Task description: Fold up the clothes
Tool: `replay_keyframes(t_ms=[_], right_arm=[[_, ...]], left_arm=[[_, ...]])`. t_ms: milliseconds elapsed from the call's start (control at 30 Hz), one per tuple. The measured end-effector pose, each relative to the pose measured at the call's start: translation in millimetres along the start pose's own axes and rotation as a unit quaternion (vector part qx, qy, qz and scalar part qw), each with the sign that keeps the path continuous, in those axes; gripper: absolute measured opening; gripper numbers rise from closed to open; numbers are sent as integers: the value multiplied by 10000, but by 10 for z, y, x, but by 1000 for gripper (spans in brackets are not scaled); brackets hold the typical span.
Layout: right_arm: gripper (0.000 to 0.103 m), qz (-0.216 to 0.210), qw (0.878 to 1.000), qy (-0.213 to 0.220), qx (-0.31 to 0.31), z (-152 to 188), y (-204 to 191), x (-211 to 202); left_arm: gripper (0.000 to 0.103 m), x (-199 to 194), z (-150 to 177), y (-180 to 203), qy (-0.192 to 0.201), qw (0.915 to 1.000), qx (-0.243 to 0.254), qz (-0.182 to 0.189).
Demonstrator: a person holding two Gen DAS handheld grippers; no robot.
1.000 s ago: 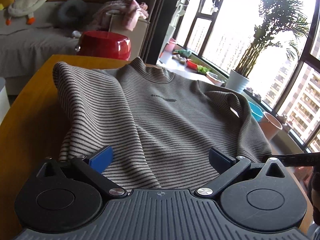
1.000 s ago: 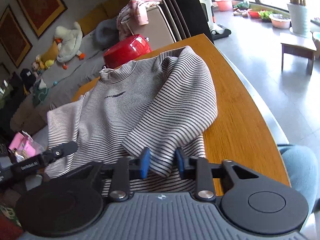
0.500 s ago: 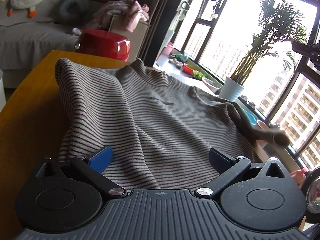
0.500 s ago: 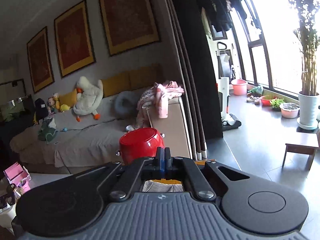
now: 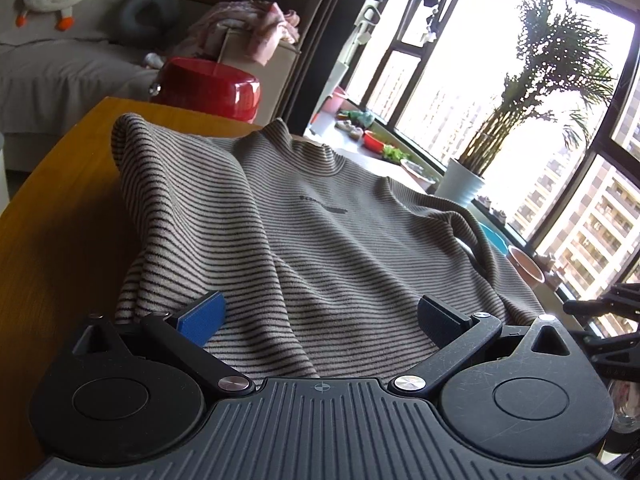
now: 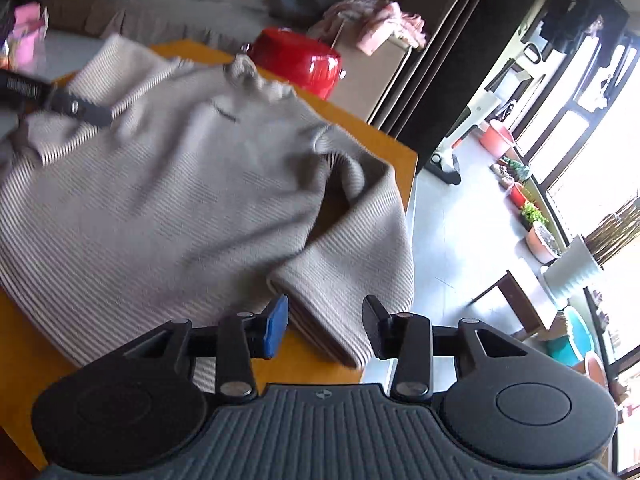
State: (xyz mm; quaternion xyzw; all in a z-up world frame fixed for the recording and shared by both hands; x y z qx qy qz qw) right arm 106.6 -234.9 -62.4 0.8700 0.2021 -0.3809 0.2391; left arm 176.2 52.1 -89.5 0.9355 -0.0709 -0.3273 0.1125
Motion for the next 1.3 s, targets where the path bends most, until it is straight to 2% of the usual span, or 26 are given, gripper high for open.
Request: replay_keyframes(t_ms=[67,100,133,167,200,267,300,367,467,533,600,700,900,1133,1300], right_arm=[[40,380,9989,-33,-271,34,28,128],[40,448,9987,10,-254,14,59,202],[39,324,9994,55,-49,-28,101,276],[25,200,9996,101,157,-71,144,349],[3,84,9992,161,364,-125,194,407],[3,-37,9957,479,787,-377,402,328],[3,42,9920,776,990,-561,591,184],[3,222,9787,1433,1451,-944,1015,-173],[3,311,9565,2199,1892,-1461,1464,-662],[3,246,9493,2471,1928,-1750,1534,-831],[3,52,9471,2592,1891,-1997,1455,-867],[3,-388,9507,2529,1750,-2276,1138,-678],[3,-1037,9577,2278,1422,-2812,432,-109],[3,-1528,9643,1937,964,-3199,-279,351],[4,-1594,9684,1709,869,-3227,-499,616]], left_arm=[[103,5,-4,-1,-2,10000,2,-3],[103,4,-1,-3,-1,10000,4,-4],[103,3,1,-3,-1,10000,2,-2],[103,2,1,-4,0,10000,-6,5],[103,0,2,-8,3,10000,-24,19],[103,-1,1,-18,8,10000,-69,52],[103,-1,0,-23,10,9999,-92,69],[103,-3,-2,-37,17,9998,-153,114],[103,-7,-9,-61,30,9995,-262,194],[103,-10,-13,-78,38,9991,-334,247],[103,-13,-17,-95,47,9987,-407,301],[103,-17,-24,-119,59,9979,-514,379],[103,-14,-49,-166,67,9963,-684,510],[103,-14,-63,-231,65,9938,-886,670],[103,-20,-57,-233,71,9935,-909,689]])
Point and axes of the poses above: each gripper's, at about its wrist camera, not at the fingertips, and x roughly the way its jaws point, y to its right, z to its underside, the point moved 9 cm from there along x, roughly the way its jaws point, and after that the axes turned 13 degrees about -z, right-handed, at the moved point
